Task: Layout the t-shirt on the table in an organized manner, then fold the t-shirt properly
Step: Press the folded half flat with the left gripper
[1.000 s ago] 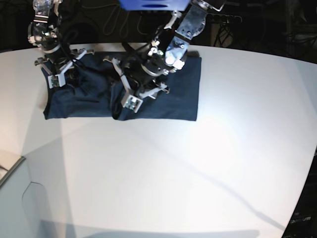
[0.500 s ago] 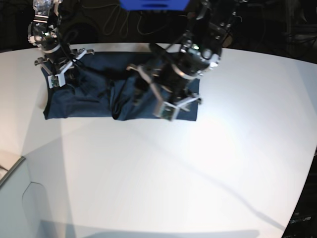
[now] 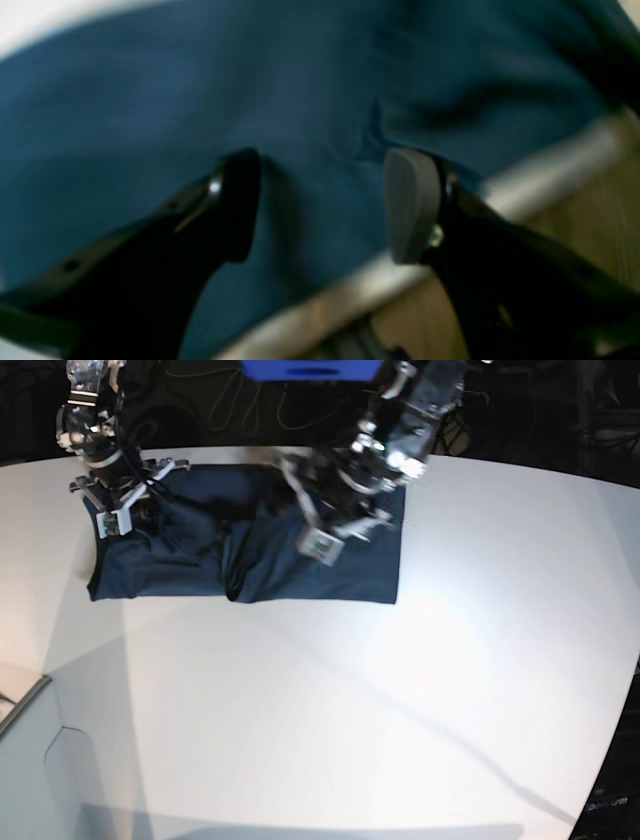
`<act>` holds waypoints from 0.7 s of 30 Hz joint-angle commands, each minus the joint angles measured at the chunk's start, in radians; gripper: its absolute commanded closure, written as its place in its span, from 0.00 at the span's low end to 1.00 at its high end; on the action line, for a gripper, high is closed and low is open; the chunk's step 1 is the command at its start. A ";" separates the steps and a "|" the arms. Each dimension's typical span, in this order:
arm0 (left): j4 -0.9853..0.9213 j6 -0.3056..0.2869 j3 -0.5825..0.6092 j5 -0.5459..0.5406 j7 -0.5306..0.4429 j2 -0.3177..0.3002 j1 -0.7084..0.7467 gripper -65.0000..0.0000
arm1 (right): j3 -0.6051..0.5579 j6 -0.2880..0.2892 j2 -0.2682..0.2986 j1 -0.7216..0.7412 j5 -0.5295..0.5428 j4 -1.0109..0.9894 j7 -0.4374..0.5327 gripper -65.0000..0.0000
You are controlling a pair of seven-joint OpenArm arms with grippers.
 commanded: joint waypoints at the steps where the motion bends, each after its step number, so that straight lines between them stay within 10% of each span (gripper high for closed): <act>1: 0.005 -0.002 0.043 -0.008 -0.023 0.006 -0.027 0.42 | 0.002 0.002 0.004 -0.001 -0.004 0.009 -0.008 1.00; 14: 0.118 0.005 0.178 -0.006 -0.029 -0.060 -0.059 0.42 | 0.002 0.002 0.005 -0.004 -0.006 0.011 -0.008 0.98; 21: 0.224 -0.001 -0.042 -0.006 -0.029 -0.154 -0.016 0.42 | 0.015 -0.001 0.010 0.010 -0.006 0.032 -0.003 0.62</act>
